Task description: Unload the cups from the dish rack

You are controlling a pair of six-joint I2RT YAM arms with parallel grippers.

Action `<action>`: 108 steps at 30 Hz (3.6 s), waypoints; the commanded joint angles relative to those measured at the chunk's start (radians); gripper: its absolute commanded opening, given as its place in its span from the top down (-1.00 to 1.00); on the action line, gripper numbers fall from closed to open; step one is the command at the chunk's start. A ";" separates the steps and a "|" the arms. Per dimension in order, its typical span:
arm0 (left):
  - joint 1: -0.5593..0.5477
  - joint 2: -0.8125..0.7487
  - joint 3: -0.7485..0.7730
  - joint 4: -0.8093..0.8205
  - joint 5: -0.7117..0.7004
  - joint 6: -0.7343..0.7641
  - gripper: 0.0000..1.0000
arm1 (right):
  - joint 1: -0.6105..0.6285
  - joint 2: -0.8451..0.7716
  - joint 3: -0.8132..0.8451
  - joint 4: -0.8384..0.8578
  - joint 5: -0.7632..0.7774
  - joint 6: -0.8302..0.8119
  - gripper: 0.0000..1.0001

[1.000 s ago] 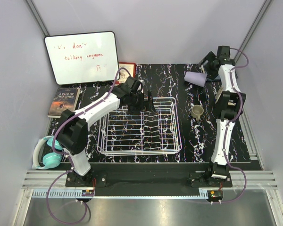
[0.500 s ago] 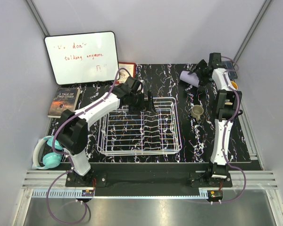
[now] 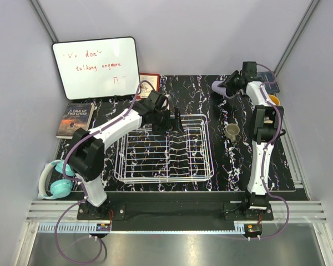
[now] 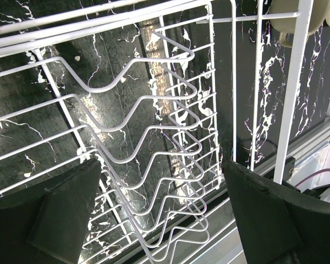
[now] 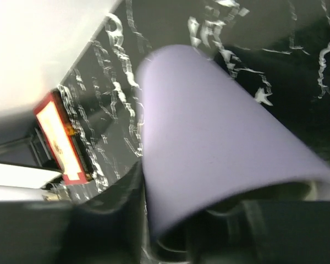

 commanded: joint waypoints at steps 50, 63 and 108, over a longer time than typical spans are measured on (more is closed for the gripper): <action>-0.095 -0.134 -0.128 0.104 0.006 -0.073 -0.93 | 0.190 -0.119 0.142 -0.736 0.598 -0.239 1.00; -0.094 -0.152 -0.091 0.096 -0.021 -0.050 -0.93 | 0.177 -0.053 0.190 -0.721 0.547 -0.264 0.83; -0.094 -0.302 -0.050 -0.224 -0.471 0.117 -0.98 | 0.533 -1.237 -0.638 -0.370 0.648 -0.244 -1.00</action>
